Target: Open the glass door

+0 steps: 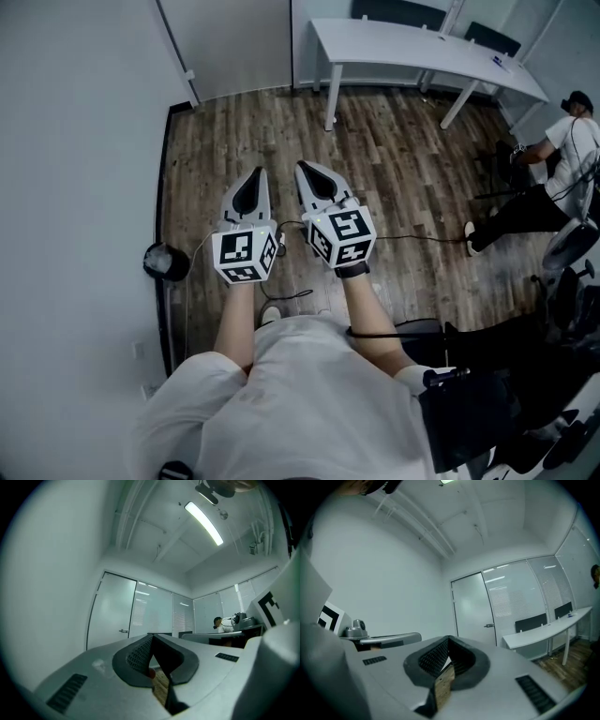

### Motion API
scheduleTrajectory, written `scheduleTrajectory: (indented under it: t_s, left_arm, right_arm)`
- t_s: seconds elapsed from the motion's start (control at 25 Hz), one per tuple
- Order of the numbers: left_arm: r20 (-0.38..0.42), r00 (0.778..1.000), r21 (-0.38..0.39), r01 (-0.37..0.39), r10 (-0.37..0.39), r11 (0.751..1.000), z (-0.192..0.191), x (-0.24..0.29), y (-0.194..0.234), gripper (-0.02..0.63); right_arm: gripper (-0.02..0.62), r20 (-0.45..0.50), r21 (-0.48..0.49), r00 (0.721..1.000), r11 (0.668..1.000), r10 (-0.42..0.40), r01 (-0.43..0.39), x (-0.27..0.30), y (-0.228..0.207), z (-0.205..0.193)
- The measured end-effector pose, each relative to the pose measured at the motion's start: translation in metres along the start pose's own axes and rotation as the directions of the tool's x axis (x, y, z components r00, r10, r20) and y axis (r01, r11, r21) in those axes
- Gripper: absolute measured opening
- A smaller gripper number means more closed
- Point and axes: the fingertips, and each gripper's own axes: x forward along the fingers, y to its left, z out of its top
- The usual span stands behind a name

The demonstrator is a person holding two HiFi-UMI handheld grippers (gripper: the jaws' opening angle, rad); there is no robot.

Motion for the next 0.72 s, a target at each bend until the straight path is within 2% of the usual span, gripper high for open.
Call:
scheduleTrajectory:
  t_s: [0.32,0.52,0.72]
  left_arm:
    - [-0.011,1.000,-0.015,-0.021,0.021,1.000,-0.020,-0.003,-0.046,0.002]
    - [-0.038,0.999,0.042,-0.001,0.002,0.999,-0.024,-0.003,-0.089,0.002]
    - [-0.070,0.998,0.054,0.000,0.004,0.999,-0.030,0.002,-0.097,0.002]
  right_arm:
    - [0.000,-0.009,0.003,0.999,0.999,0.033,-0.033,-0.041,-0.025,-0.010]
    - [0.000,-0.003,0.058,0.999,0.998,0.032,-0.032,-0.075,-0.051,-0.014]
    - [0.000,-0.001,0.097,1.000,0.995,0.027,-0.027,-0.083,-0.064,-0.021]
